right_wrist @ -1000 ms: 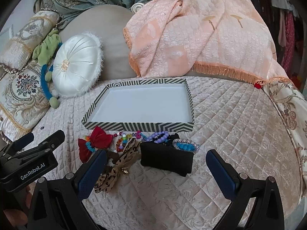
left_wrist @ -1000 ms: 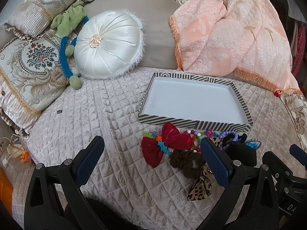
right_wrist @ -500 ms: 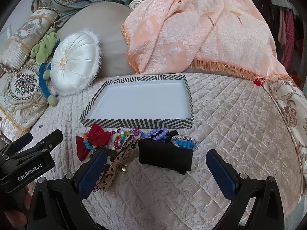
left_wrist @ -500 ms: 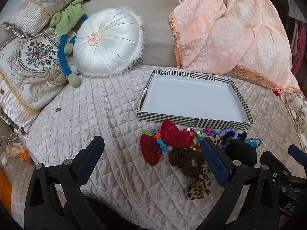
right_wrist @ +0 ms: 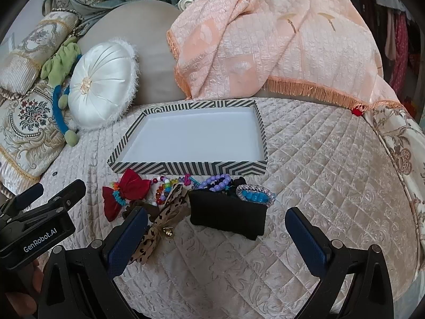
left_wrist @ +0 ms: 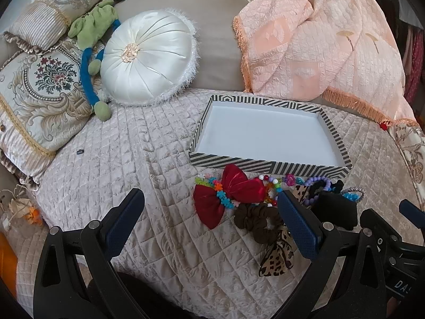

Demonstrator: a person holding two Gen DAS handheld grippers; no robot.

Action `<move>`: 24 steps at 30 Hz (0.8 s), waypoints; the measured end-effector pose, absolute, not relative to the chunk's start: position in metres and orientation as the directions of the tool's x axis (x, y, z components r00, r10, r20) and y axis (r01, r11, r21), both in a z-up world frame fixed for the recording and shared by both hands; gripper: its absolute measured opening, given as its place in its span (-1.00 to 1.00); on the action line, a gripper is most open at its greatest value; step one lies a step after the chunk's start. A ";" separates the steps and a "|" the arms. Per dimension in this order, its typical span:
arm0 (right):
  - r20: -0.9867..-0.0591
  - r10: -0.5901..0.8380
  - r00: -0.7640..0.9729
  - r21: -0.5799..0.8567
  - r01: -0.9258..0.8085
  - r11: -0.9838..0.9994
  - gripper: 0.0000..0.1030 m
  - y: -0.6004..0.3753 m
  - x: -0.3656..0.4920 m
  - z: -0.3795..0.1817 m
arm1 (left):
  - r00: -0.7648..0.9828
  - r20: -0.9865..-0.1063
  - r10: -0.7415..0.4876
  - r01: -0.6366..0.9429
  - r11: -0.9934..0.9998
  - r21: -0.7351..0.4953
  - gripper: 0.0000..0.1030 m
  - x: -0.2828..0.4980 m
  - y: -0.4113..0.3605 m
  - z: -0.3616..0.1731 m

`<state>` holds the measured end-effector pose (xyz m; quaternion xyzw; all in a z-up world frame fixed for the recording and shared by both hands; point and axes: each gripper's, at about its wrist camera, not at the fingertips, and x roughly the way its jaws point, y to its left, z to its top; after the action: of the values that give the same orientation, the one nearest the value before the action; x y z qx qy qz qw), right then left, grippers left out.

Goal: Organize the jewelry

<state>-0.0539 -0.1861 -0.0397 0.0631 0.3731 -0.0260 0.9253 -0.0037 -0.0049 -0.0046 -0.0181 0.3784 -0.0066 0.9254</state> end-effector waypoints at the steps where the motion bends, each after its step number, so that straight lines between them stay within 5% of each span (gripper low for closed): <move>1: -0.694 -0.001 0.720 0.097 0.095 0.991 0.99 -0.186 -0.054 -0.040 | 0.713 -0.701 -0.026 -0.001 0.999 -0.037 0.96 -0.004 -0.005 -0.005; 24: -0.707 -0.009 0.708 0.076 0.088 0.993 0.99 -0.185 -0.048 -0.042 | 0.671 -0.741 -0.026 0.004 0.999 -0.032 0.96 0.003 -0.008 -0.009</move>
<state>-0.0483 -0.1848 -0.0422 0.0522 0.3815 -0.0263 0.9225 0.0033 -0.0077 -0.0095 -0.0138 0.4054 -0.0081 0.9140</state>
